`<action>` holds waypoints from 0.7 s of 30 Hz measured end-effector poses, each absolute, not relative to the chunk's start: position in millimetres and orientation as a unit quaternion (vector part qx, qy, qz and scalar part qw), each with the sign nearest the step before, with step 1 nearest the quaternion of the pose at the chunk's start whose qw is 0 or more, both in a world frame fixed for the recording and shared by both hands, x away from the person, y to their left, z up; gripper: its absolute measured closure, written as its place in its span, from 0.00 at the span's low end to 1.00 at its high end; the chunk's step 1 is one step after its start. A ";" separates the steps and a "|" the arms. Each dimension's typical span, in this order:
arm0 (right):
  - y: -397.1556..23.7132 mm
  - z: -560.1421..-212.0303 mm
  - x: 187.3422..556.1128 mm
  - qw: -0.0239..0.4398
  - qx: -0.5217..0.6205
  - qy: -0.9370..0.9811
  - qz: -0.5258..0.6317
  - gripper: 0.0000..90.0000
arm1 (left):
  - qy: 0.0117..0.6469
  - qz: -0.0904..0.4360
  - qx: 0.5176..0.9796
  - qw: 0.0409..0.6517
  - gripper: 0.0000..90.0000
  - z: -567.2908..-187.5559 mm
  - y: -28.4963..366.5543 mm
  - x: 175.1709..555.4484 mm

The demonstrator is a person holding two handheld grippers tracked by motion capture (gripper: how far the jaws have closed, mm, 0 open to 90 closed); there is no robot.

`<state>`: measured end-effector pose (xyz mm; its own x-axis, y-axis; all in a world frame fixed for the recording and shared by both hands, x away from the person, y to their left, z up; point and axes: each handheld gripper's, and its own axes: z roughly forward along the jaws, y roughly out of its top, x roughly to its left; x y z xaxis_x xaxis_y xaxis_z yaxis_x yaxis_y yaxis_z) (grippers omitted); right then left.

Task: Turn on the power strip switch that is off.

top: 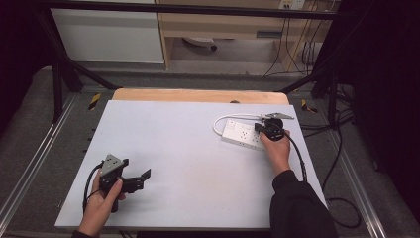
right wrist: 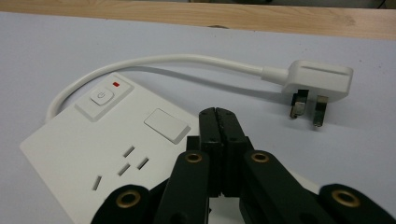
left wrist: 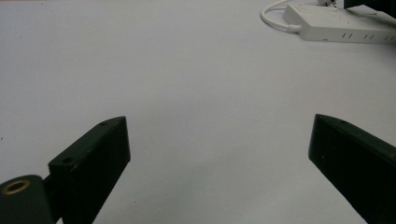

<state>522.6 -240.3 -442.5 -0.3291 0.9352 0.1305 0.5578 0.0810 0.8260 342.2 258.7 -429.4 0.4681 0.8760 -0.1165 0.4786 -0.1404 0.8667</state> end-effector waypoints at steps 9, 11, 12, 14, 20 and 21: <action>-238.9 -443.7 519.8 0.227 0.530 0.699 0.423 1.00 | 0.468 0.216 0.724 0.459 0.06 -429.4 258.2 342.2; -239.0 -443.8 519.5 0.227 0.530 0.699 0.424 1.00 | 0.467 0.217 0.724 0.458 0.06 -429.4 258.3 342.2; -239.5 -444.2 519.4 0.228 0.528 0.699 0.424 1.00 | 0.467 0.217 0.724 0.458 0.06 -429.4 258.3 342.2; -239.5 -444.5 519.1 0.231 0.526 0.700 0.424 1.00 | 0.467 0.217 0.725 0.458 0.06 -429.4 258.2 342.2; -239.3 -444.6 519.0 0.232 0.526 0.700 0.425 1.00 | 0.467 0.217 0.724 0.458 0.06 -429.7 257.7 342.3; -239.1 -444.5 519.0 0.232 0.526 0.700 0.424 1.00 | 0.467 0.217 0.725 0.458 0.06 -429.8 257.8 342.3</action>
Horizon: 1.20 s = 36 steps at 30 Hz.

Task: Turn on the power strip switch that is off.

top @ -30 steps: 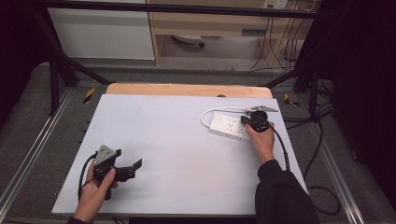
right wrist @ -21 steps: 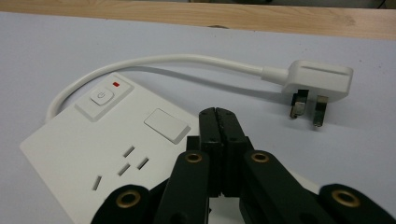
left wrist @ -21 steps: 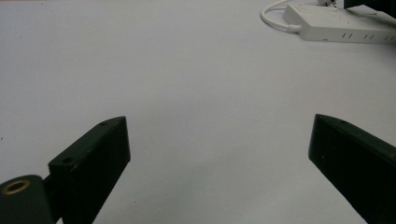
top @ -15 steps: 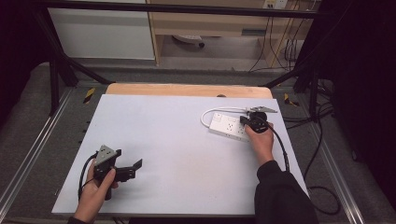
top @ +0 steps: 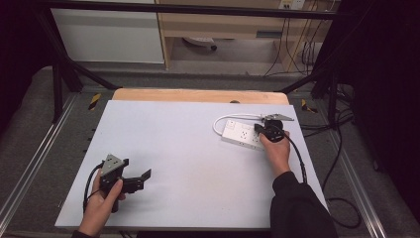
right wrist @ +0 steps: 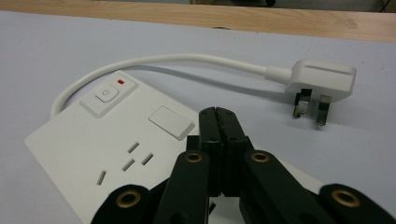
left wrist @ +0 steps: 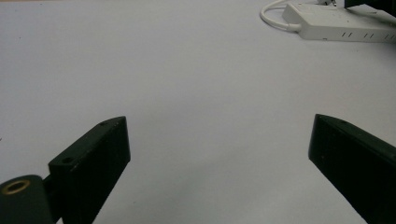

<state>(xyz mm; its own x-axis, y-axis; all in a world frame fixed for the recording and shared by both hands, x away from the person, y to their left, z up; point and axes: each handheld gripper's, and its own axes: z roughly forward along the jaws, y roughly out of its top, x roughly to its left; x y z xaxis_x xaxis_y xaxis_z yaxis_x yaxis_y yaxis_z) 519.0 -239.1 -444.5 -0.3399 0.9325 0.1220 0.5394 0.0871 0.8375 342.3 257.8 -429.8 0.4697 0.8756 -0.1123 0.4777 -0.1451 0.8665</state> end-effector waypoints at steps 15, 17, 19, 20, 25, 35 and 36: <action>-235.9 -445.7 517.2 0.247 0.519 0.703 0.418 1.00 | 0.466 0.217 0.726 0.457 0.06 -429.4 257.5 342.0; -236.1 -446.0 517.1 0.247 0.520 0.702 0.419 1.00 | 0.466 0.217 0.725 0.457 0.06 -429.5 257.7 342.1; -235.8 -446.2 517.0 0.248 0.521 0.701 0.419 1.00 | 0.466 0.217 0.725 0.458 0.06 -429.5 257.7 342.1; -235.7 -446.3 517.1 0.248 0.521 0.701 0.419 1.00 | 0.466 0.217 0.726 0.457 0.06 -429.5 257.6 342.1; -235.6 -446.4 517.2 0.248 0.521 0.701 0.419 1.00 | 0.466 0.217 0.726 0.458 0.06 -429.5 257.6 342.1; -232.8 -447.8 517.5 0.243 0.519 0.703 0.422 1.00 | 0.469 0.217 0.723 0.458 0.06 -429.7 258.3 342.2; -232.8 -447.8 517.5 0.243 0.519 0.703 0.422 1.00 | 0.468 0.217 0.724 0.458 0.06 -429.7 258.0 342.2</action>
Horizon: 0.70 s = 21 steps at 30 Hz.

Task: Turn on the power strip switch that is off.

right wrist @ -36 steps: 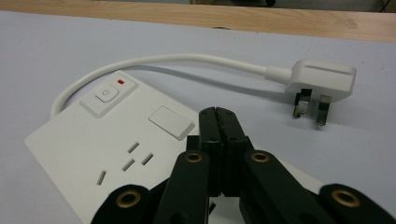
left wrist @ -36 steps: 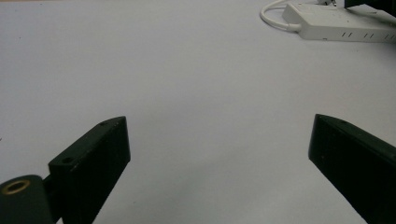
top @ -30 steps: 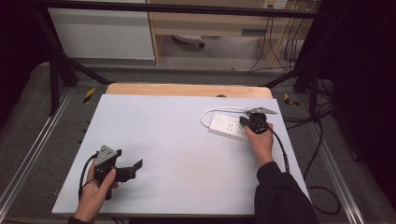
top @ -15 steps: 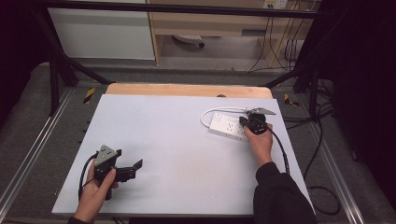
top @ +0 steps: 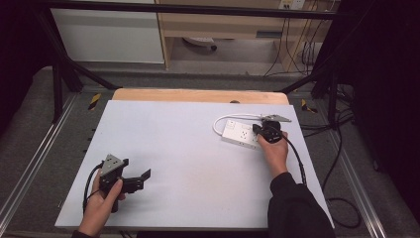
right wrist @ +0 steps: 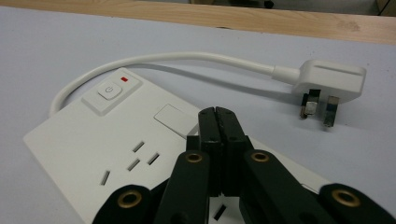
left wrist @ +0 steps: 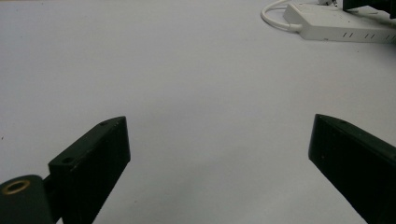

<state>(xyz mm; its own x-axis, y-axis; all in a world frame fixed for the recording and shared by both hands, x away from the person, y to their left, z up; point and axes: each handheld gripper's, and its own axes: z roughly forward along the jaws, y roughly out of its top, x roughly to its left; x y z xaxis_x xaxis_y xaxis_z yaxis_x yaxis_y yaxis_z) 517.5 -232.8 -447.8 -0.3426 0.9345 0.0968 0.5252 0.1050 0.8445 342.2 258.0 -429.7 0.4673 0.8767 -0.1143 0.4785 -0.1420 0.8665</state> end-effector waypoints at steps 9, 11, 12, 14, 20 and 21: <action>-233.1 -447.8 517.4 0.242 0.525 0.698 0.422 1.00 | 0.466 0.218 0.726 0.456 0.06 -429.6 257.9 341.8; -233.7 -447.4 517.5 0.239 0.525 0.700 0.422 1.00 | 0.466 0.218 0.726 0.456 0.06 -429.6 257.9 341.9; -234.1 -447.4 517.6 0.240 0.525 0.700 0.421 1.00 | 0.465 0.218 0.727 0.456 0.06 -429.6 257.8 341.9; -234.9 -447.2 517.8 0.239 0.526 0.699 0.421 1.00 | 0.465 0.219 0.727 0.455 0.06 -429.7 257.5 342.0; -235.0 -446.8 518.1 0.237 0.531 0.697 0.420 1.00 | 0.465 0.219 0.727 0.455 0.06 -429.7 257.9 341.9; -235.0 -446.7 518.2 0.237 0.531 0.697 0.420 1.00 | 0.465 0.219 0.727 0.455 0.06 -429.7 257.8 341.9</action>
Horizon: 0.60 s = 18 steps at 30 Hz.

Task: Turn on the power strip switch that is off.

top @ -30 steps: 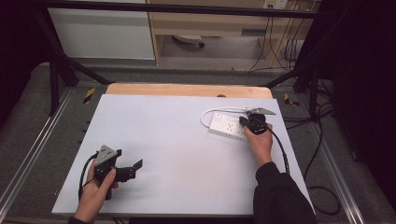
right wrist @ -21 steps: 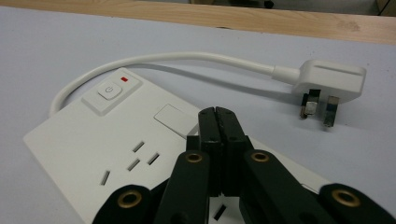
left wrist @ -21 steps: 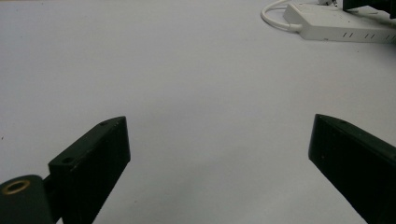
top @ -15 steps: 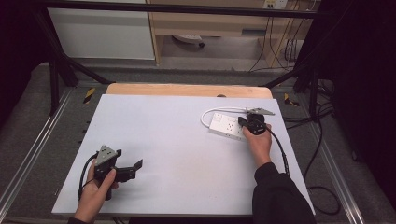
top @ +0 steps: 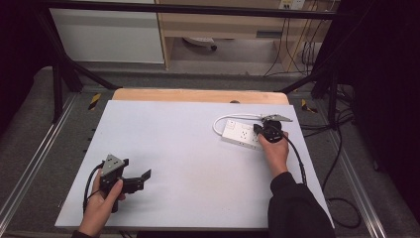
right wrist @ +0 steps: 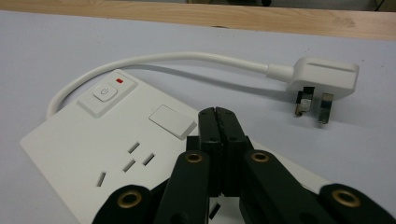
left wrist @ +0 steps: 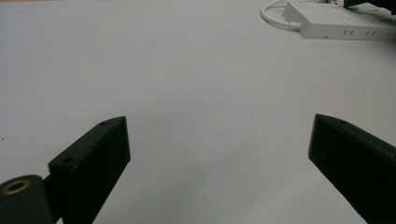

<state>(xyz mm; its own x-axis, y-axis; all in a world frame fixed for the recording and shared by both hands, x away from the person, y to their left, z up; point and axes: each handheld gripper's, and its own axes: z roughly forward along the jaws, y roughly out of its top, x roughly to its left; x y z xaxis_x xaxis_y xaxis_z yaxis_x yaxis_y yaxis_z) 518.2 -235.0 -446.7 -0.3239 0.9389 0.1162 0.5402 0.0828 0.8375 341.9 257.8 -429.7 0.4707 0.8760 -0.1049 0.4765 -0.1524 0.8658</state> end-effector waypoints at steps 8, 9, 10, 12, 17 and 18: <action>-236.5 -446.0 518.3 0.232 0.534 0.694 0.423 1.00 | 0.465 0.220 0.727 0.455 0.06 -429.7 257.9 341.8; -236.6 -445.6 518.2 0.232 0.534 0.694 0.422 1.00 | 0.465 0.219 0.727 0.455 0.06 -429.7 257.8 341.8; -236.6 -445.4 518.2 0.232 0.536 0.691 0.425 1.00 | 0.465 0.220 0.727 0.455 0.06 -429.7 257.8 341.9; -236.6 -444.3 518.0 0.231 0.540 0.685 0.431 1.00 | 0.465 0.220 0.728 0.454 0.06 -429.9 257.6 342.0; -236.2 -443.2 518.4 0.235 0.541 0.682 0.432 1.00 | 0.464 0.220 0.728 0.454 0.06 -429.8 257.7 341.8; -236.6 -443.3 518.4 0.235 0.541 0.681 0.434 1.00 | 0.464 0.220 0.728 0.454 0.06 -429.9 257.7 341.9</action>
